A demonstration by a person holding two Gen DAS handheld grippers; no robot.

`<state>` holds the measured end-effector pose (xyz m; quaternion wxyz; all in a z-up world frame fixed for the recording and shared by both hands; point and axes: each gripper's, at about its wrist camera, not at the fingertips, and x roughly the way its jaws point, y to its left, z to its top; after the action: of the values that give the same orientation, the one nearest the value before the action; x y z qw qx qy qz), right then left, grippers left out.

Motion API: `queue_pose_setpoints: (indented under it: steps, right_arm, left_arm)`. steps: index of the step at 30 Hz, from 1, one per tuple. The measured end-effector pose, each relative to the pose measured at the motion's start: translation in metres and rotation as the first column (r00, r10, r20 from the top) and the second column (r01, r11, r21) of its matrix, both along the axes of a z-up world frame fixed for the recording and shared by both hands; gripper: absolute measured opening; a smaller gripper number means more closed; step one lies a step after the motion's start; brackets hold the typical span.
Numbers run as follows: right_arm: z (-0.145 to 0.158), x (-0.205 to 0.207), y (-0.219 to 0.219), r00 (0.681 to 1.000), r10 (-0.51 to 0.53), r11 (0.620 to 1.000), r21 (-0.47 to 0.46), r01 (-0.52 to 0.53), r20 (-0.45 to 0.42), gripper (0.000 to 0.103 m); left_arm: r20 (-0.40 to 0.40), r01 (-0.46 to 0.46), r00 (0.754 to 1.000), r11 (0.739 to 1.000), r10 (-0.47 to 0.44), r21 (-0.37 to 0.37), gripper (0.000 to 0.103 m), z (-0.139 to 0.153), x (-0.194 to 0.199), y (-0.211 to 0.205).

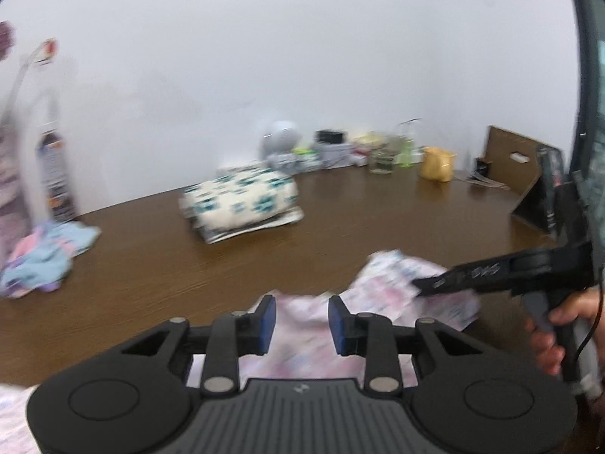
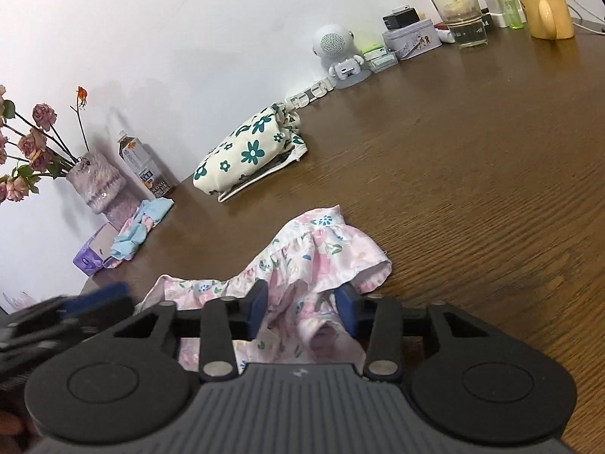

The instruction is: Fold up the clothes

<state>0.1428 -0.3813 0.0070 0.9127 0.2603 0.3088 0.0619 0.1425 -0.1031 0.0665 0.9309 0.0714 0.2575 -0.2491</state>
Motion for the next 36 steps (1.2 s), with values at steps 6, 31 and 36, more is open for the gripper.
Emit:
queue_pose_setpoints:
  steps: [6,31,36]
  right_arm:
    - [0.000,-0.004,0.009,1.000,-0.008,0.995,-0.097,0.010,0.012,0.013]
    - [0.074,-0.033,0.185,0.960,0.238,0.656,-0.754,-0.047,0.148,0.003]
    - [0.059,-0.031,0.258,0.941,0.325,0.577,-0.808,-0.122,0.090,0.003]
  left_arm:
    - [-0.035,-0.125,0.992,0.992,0.125,0.007,0.029,-0.012,-0.008,0.051]
    - [0.002,-0.125,0.992,0.992,0.125,-0.030,0.029,-0.021,-0.040,0.149]
    - [-0.008,-0.084,0.996,0.995,0.083,-0.057,0.030,-0.024,-0.044,0.158]
